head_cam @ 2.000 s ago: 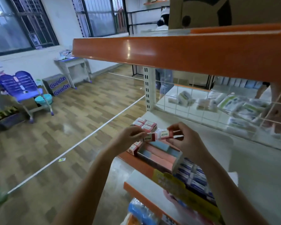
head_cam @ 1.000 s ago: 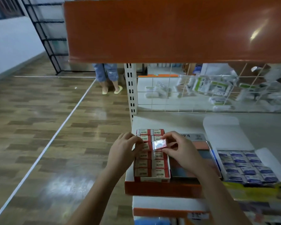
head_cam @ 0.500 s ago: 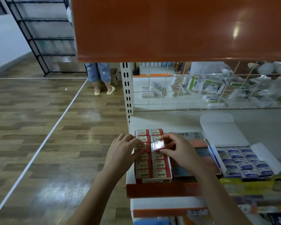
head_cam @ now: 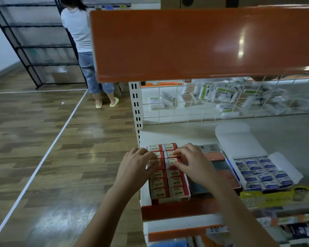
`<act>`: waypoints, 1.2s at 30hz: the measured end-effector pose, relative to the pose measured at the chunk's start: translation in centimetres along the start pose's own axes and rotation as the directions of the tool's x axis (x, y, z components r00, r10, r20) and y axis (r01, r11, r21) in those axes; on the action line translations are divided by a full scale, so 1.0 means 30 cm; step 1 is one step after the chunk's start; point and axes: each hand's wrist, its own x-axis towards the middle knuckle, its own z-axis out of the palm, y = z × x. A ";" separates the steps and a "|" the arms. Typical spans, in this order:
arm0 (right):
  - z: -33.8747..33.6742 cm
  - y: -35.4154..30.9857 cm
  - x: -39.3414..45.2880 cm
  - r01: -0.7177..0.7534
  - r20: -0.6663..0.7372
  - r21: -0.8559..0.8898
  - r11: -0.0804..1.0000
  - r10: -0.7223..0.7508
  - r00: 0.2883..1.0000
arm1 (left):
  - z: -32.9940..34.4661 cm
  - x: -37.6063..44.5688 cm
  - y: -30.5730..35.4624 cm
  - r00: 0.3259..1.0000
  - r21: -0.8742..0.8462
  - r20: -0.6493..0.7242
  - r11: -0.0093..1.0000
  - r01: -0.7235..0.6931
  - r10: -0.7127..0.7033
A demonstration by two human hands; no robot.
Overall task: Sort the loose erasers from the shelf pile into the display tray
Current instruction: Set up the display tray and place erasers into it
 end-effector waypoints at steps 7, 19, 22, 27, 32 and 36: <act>-0.129 0.055 0.015 -0.043 -0.085 -0.164 0.986 0.029 0.996 | -0.072 0.173 0.142 0.982 0.023 0.065 0.984 -0.178 0.176; -0.569 0.535 -0.290 -0.352 -0.203 -0.295 0.889 0.302 0.932 | 0.067 0.438 0.838 0.870 0.123 0.196 0.869 -0.479 0.452; -0.660 0.692 -0.424 -0.417 -0.239 -0.263 0.870 0.360 0.902 | 0.153 0.459 1.084 0.837 0.099 0.172 0.836 -0.540 0.520; -0.810 0.959 -0.629 -0.578 -0.285 -0.242 0.779 0.512 0.810 | 0.305 0.502 1.486 0.816 0.073 0.187 0.821 -0.566 0.546; -0.932 1.208 -0.788 -0.670 -0.284 -0.245 0.700 0.609 0.740 | 0.470 0.581 1.776 0.793 0.073 0.275 0.811 -0.580 0.543; -0.999 1.389 -0.855 -0.711 -0.284 -0.207 0.672 0.654 0.701 | 0.590 0.652 1.939 0.766 0.086 0.346 0.795 -0.600 0.541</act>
